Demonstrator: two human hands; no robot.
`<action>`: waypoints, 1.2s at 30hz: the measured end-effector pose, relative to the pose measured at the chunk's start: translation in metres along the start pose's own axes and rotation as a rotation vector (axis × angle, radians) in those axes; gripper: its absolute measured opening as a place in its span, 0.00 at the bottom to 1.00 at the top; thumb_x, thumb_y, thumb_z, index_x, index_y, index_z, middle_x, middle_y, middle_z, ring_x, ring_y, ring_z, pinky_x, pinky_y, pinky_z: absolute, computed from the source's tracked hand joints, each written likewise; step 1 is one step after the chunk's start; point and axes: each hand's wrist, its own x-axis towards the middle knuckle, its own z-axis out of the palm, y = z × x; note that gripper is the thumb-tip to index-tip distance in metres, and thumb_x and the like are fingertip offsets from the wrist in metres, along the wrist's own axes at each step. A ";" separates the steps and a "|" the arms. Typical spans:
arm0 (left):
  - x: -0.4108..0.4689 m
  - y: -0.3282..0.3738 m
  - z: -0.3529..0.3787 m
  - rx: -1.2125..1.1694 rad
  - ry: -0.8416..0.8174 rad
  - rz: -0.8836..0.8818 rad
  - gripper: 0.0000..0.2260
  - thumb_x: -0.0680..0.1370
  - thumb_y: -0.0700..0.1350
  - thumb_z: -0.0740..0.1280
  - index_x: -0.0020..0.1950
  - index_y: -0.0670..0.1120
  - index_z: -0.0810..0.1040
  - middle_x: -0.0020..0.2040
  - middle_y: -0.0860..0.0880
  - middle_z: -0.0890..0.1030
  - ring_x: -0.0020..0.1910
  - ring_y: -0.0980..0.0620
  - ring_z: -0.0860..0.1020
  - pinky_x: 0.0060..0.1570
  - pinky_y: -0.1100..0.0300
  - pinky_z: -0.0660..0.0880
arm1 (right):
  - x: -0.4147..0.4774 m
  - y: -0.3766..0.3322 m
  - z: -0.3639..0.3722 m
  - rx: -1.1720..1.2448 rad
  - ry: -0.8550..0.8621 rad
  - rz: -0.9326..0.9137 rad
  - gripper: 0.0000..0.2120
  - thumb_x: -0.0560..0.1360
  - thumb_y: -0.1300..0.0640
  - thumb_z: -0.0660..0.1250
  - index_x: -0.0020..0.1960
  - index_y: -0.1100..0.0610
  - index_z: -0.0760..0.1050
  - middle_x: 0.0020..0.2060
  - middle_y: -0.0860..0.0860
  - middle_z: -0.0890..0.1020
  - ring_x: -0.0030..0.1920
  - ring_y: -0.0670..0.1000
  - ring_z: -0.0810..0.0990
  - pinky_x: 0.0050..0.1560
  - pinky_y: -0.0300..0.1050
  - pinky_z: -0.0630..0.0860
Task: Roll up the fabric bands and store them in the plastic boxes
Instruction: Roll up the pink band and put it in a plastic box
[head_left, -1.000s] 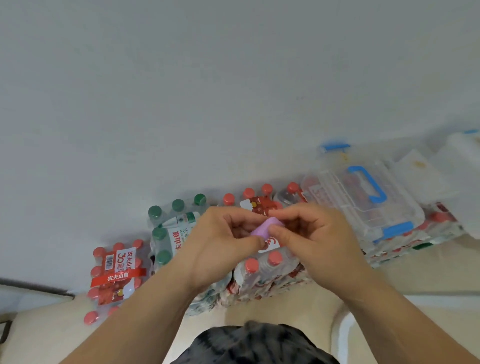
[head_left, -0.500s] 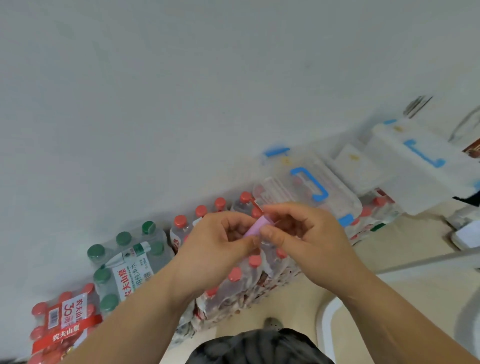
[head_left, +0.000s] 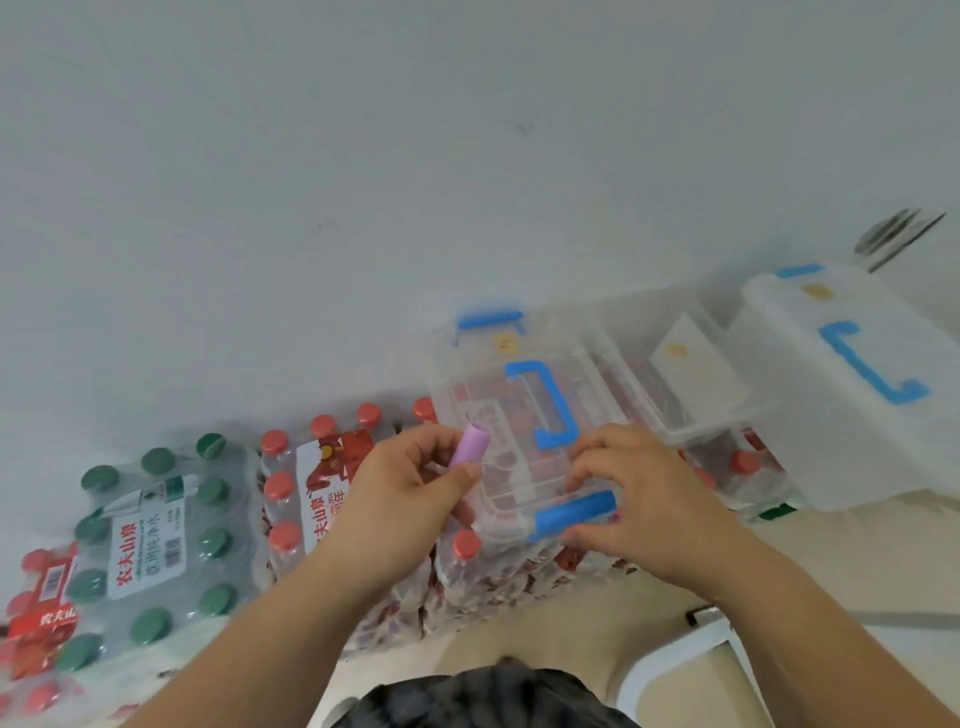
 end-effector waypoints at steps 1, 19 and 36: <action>-0.001 0.001 0.006 0.000 0.008 -0.017 0.05 0.79 0.42 0.69 0.49 0.53 0.82 0.36 0.46 0.85 0.30 0.52 0.82 0.34 0.59 0.75 | 0.000 0.007 0.001 -0.021 0.006 -0.051 0.16 0.64 0.44 0.81 0.48 0.43 0.79 0.54 0.35 0.74 0.59 0.40 0.72 0.61 0.40 0.71; -0.021 -0.005 0.002 0.405 0.217 0.176 0.15 0.78 0.63 0.58 0.48 0.55 0.77 0.36 0.50 0.80 0.33 0.51 0.75 0.34 0.56 0.73 | -0.004 -0.008 0.055 -0.030 0.270 -0.206 0.09 0.72 0.44 0.72 0.49 0.44 0.75 0.51 0.38 0.77 0.57 0.48 0.74 0.63 0.63 0.68; -0.047 -0.065 -0.089 0.163 0.363 -0.015 0.07 0.82 0.56 0.62 0.55 0.56 0.77 0.56 0.60 0.76 0.58 0.66 0.75 0.57 0.65 0.74 | 0.008 -0.115 0.092 0.019 0.170 -0.153 0.28 0.61 0.45 0.81 0.60 0.50 0.81 0.61 0.50 0.75 0.59 0.52 0.72 0.60 0.52 0.74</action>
